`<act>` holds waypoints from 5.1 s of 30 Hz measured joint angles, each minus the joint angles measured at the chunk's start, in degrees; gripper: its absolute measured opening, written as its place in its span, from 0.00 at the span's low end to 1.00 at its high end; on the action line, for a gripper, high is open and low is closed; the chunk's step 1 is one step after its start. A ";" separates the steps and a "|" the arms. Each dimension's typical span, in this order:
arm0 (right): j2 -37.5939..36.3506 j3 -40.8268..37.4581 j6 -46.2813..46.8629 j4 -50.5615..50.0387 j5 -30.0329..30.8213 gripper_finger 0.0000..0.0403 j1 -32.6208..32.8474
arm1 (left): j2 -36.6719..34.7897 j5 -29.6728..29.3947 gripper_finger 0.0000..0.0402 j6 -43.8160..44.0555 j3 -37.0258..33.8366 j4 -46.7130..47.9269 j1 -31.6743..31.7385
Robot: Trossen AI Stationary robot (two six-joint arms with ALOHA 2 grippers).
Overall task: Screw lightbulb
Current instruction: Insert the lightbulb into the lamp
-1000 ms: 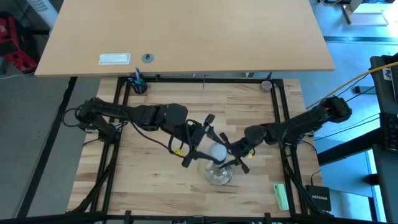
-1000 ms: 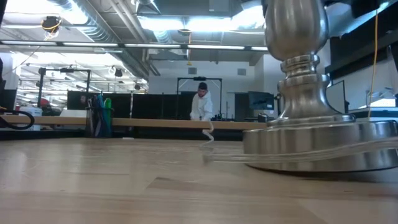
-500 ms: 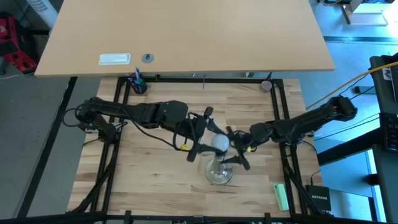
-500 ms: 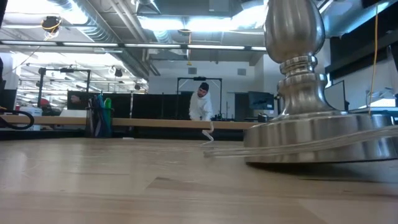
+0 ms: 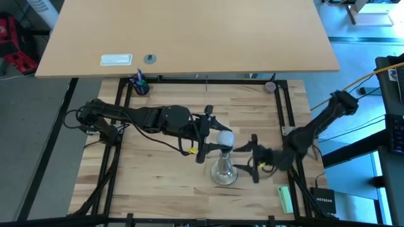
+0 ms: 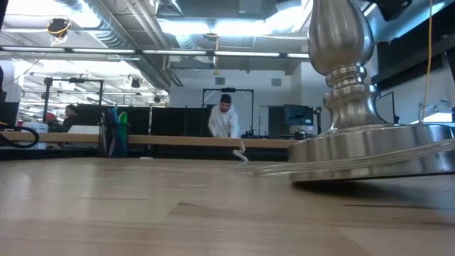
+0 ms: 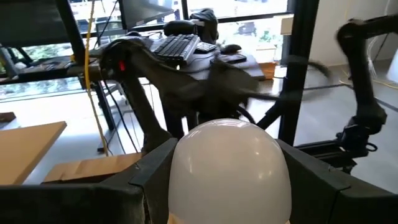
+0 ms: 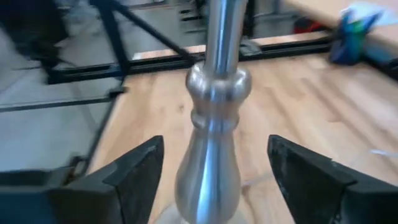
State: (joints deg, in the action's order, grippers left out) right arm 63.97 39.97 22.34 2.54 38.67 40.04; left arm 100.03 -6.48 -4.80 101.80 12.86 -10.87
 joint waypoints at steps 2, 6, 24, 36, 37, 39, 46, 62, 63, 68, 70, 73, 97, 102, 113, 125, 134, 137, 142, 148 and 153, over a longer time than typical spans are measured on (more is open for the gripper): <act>4.48 0.00 -0.03 5.11 6.56 0.67 2.00 | 0.00 -0.33 0.55 0.31 -0.02 0.00 0.00; 13.84 -0.02 -0.87 17.72 13.82 0.61 2.32 | 0.00 -2.48 0.55 1.33 -0.02 -0.19 0.00; 25.35 9.70 -11.10 14.63 32.72 0.37 1.46 | 0.00 -2.93 0.55 0.93 -0.07 -0.44 -0.19; 13.49 9.31 -22.89 7.21 -4.57 0.37 -5.37 | -0.83 4.72 0.55 -3.38 -0.04 -0.63 -1.99; 12.99 9.01 -23.92 7.75 -10.70 0.37 -6.71 | -0.80 5.61 0.55 -3.72 -0.04 -0.75 -1.99; 12.69 8.72 -25.57 8.87 -21.55 0.37 -9.73 | -0.76 8.40 0.55 -5.35 -0.04 -0.67 -1.98; 13.37 8.72 -31.31 11.20 -53.94 0.37 -18.68 | -0.71 18.65 0.55 -9.19 0.03 0.17 -1.53; 8.12 11.63 -18.53 -4.26 -37.51 0.63 -21.11 | -0.70 10.37 0.55 -4.43 0.00 1.72 -0.13; 6.93 12.73 -16.48 -8.31 -35.58 0.69 -20.91 | -0.70 9.34 0.55 -3.88 0.00 1.71 -0.15; 2.25 17.51 -6.66 -27.57 -24.62 0.89 -16.82 | -0.70 5.95 0.55 -2.56 0.00 1.53 -0.29; 1.17 18.29 -2.27 -30.84 -20.93 0.90 -14.07 | -0.70 5.25 0.55 -2.41 0.00 1.51 -0.37; 1.55 17.47 2.60 -31.18 -15.23 0.90 -8.92 | -0.70 3.57 0.55 -1.79 0.00 1.41 -0.32; 24.72 9.94 -8.99 14.73 29.00 0.50 0.10 | -0.66 2.10 0.55 -0.20 -0.07 0.33 -0.17; 24.70 9.94 -7.66 14.98 26.67 0.36 -0.73 | -0.72 2.41 0.55 -0.36 -0.07 1.09 -0.37; 15.70 9.49 -19.12 8.25 8.01 0.36 -3.53 | -0.81 5.04 0.55 -2.78 0.02 1.13 -1.80; 13.15 9.51 -31.48 7.54 -55.57 0.36 -21.30 | -0.72 15.78 0.55 -5.79 0.04 2.32 -1.33; 14.03 9.75 -31.15 6.92 -60.82 0.36 -26.13 | -0.79 18.29 0.55 -5.27 0.02 3.76 0.52; 13.97 9.83 -27.14 6.63 -56.73 0.36 -25.97 | -0.83 18.03 0.55 -5.02 0.02 4.09 0.56; 12.73 10.23 -20.47 2.31 -53.13 0.55 -26.01 | -0.79 15.83 0.55 -4.36 0.04 3.63 0.70; 5.23 10.27 -8.16 -13.59 -39.51 0.84 -23.02 | -0.79 11.37 0.55 -2.78 0.04 3.56 0.65; 1.34 10.19 1.81 -20.76 -26.46 0.86 -15.16 | -0.79 7.85 0.55 -2.00 0.06 3.50 0.48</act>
State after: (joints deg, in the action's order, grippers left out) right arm 65.31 50.15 24.15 -18.22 12.21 24.87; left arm 99.24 1.37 -6.80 101.86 16.36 -10.39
